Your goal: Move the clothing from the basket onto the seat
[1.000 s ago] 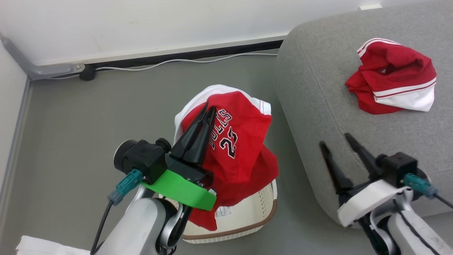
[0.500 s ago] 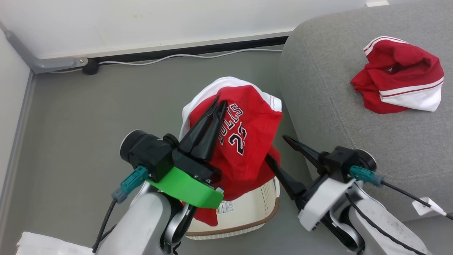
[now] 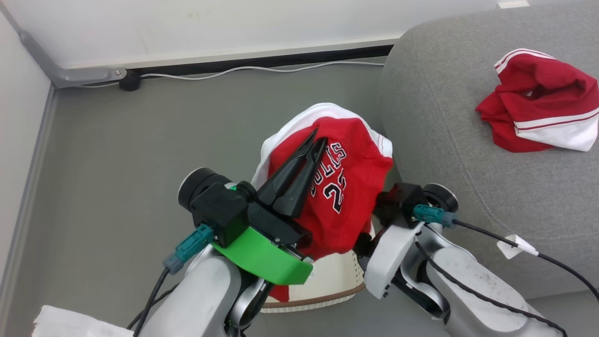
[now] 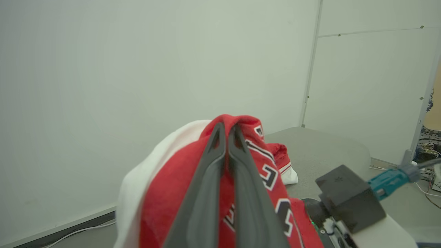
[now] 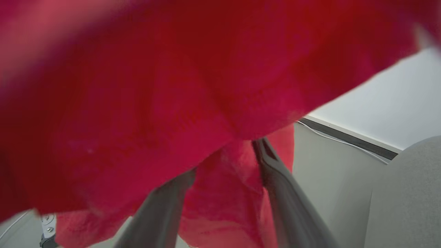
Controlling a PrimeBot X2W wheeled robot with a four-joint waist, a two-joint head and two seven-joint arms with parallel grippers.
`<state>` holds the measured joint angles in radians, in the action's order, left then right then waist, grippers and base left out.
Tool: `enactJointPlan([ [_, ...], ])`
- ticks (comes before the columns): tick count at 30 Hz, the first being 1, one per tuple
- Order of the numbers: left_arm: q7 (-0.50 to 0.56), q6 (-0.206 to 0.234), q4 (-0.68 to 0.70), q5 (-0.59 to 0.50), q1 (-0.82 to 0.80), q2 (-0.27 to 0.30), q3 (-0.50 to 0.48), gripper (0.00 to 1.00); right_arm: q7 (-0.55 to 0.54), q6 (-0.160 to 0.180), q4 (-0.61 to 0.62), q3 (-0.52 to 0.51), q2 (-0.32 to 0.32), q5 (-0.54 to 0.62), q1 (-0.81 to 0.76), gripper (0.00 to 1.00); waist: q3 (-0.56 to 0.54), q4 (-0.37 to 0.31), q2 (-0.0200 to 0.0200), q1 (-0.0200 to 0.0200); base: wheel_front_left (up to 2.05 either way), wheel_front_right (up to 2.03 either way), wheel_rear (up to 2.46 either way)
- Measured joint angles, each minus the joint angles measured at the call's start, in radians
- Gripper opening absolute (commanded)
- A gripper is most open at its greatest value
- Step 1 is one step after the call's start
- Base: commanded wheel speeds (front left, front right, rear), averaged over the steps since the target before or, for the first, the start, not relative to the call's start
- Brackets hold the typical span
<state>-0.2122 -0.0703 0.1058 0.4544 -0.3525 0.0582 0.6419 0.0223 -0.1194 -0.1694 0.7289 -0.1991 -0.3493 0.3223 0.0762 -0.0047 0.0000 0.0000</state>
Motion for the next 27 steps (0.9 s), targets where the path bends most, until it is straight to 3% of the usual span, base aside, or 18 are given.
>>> enactJointPlan([
  [19,0.001,0.000,-0.032,0.007,0.000,-0.001,0.006,0.03,0.074,-0.004,-0.056,0.039,0.021,-0.069,0.044,0.00,-0.007,0.002,0.0000,0.0000,0.00,0.00,0.00],
  [21,0.001,0.000,-0.039,0.008,0.000,0.000,0.004,0.85,0.092,-0.004,-0.061,0.051,0.025,-0.078,0.047,0.00,-0.012,-0.001,0.0000,0.0000,0.00,0.00,0.00],
  [22,0.001,0.000,-0.040,0.008,0.000,-0.001,0.004,1.00,0.104,-0.004,-0.061,0.055,0.026,-0.079,0.049,0.00,-0.015,-0.002,0.0000,0.0000,0.00,0.00,0.00],
  [27,0.002,0.000,-0.039,0.008,0.000,-0.001,0.006,1.00,0.161,-0.004,-0.057,0.054,0.022,-0.082,0.067,0.00,-0.022,-0.009,0.0000,0.0000,0.00,0.00,0.00],
])
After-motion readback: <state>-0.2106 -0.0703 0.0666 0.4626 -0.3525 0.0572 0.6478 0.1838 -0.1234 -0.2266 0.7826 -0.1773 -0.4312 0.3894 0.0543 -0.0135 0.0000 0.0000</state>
